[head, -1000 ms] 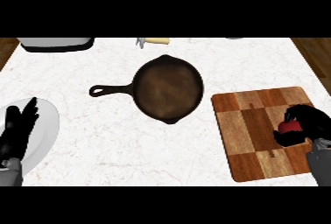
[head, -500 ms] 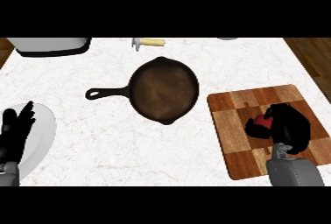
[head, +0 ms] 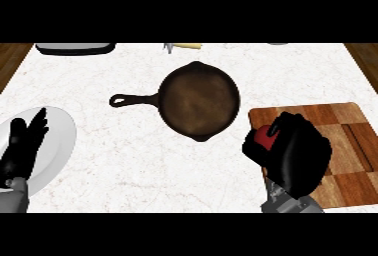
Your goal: Pick the tomato from the cutting board and place it in the pan
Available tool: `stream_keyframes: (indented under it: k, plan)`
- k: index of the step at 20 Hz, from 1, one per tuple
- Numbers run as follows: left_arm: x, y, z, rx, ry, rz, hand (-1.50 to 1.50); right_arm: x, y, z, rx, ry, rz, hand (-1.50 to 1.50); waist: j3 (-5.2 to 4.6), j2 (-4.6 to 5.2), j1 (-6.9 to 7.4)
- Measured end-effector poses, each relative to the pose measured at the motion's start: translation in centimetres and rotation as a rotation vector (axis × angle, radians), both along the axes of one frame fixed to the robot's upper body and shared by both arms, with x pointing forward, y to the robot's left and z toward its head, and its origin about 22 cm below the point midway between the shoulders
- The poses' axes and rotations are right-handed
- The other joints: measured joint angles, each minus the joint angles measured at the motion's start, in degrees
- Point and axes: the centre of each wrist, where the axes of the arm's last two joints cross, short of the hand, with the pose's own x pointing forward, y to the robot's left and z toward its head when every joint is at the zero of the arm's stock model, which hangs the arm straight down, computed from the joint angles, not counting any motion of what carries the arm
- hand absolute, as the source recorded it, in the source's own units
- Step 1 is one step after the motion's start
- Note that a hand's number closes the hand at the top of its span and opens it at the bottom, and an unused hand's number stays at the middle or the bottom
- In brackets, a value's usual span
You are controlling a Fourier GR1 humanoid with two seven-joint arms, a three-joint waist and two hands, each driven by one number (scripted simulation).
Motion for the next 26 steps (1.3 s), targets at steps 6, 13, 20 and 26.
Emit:
stream_keyframes:
  k: [6,13,20,26]
  plan:
    - [1.0,-0.8,0.4,-0.007,-0.015,-0.037,0.0,-0.2,2.4,1.8,-0.019,-0.095,0.009,1.5,0.27,1.15,2.03]
    - [1.9,-1.8,0.6,-0.008,-0.034,-0.065,0.0,3.2,2.4,2.1,0.026,-0.119,-0.023,1.5,0.44,2.04,3.65]
    - [2.4,-2.3,1.0,-0.008,-0.036,-0.089,0.0,7.4,1.0,0.3,0.094,-0.059,-0.071,1.5,0.55,2.46,4.72]
    - [2.7,-2.2,1.3,-0.005,-0.041,-0.101,0.0,10.8,-0.2,-2.0,0.172,-0.027,-0.087,1.5,0.59,2.86,5.58]
